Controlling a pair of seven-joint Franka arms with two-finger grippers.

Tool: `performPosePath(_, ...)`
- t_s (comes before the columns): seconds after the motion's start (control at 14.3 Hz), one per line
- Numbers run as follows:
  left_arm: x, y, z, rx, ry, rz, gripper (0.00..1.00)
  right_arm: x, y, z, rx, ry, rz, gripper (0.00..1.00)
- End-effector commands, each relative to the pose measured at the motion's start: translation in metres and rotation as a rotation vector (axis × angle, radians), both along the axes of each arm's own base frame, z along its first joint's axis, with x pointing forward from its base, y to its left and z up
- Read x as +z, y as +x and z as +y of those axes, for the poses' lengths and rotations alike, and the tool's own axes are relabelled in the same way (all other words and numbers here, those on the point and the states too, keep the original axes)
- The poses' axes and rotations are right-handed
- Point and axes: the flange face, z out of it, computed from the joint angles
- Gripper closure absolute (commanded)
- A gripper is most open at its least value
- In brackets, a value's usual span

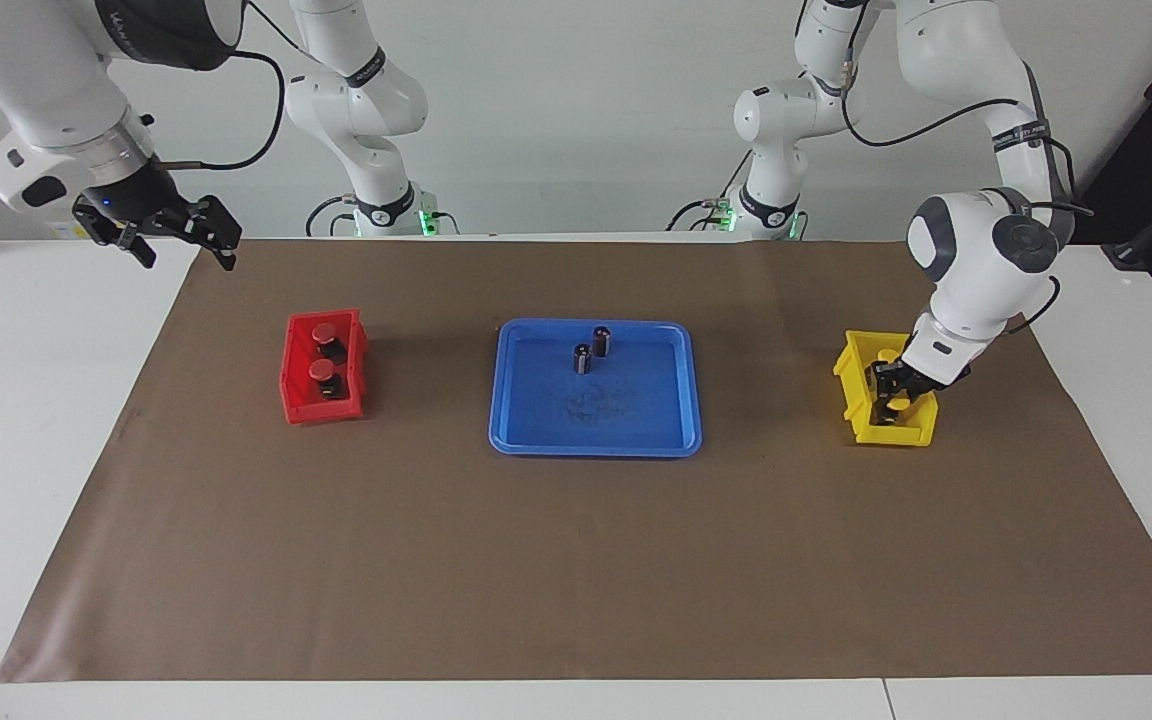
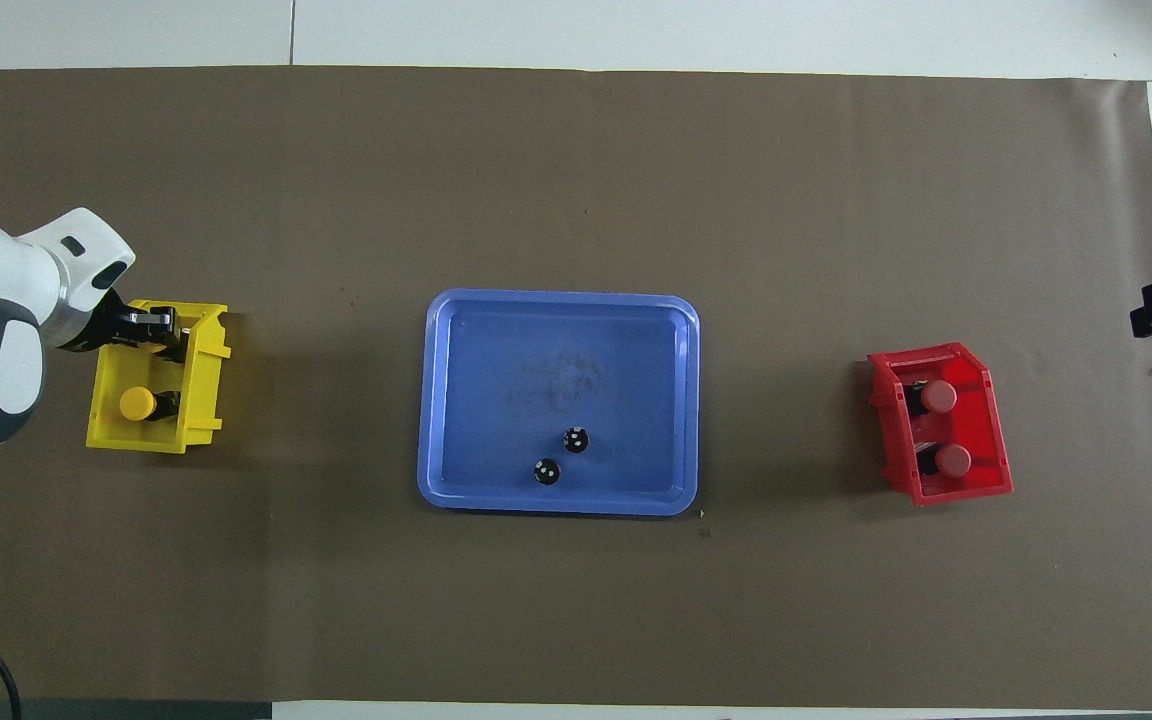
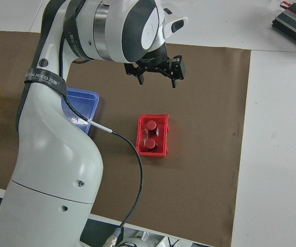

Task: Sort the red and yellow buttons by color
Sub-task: 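Lower the yellow button into the yellow bin and open the left gripper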

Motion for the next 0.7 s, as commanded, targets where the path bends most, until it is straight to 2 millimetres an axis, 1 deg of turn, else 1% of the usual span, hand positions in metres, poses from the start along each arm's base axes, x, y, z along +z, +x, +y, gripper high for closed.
performPosePath(0.0, 0.006, -0.006, 0.006, 0.004, -0.016, -0.02, 0.57, 0.006, -0.001, 0.002, 0.002, -0.004, -0.018, 0.0)
performPosePath(0.28, 0.009, -0.004, 0.005, 0.008, -0.021, -0.023, 0.44, 0.006, -0.001, 0.005, 0.005, -0.004, -0.02, 0.0)
performPosePath(0.42, 0.015, -0.001, 0.005, 0.018, -0.035, -0.013, 0.38, 0.004, -0.001, 0.006, 0.011, -0.001, -0.011, 0.0)
performPosePath(0.49, 0.021, -0.001, 0.005, 0.019, -0.034, -0.004, 0.38, 0.005, -0.002, 0.007, 0.012, -0.001, -0.012, 0.0)
performPosePath(0.56, 0.033, 0.001, 0.005, 0.02, -0.033, 0.012, 0.37, 0.005, -0.002, 0.007, 0.012, -0.001, -0.011, 0.0)
performPosePath(0.63, 0.049, 0.005, 0.006, 0.022, -0.033, 0.026, 0.35, 0.005, -0.002, 0.007, 0.012, -0.001, -0.012, 0.0)
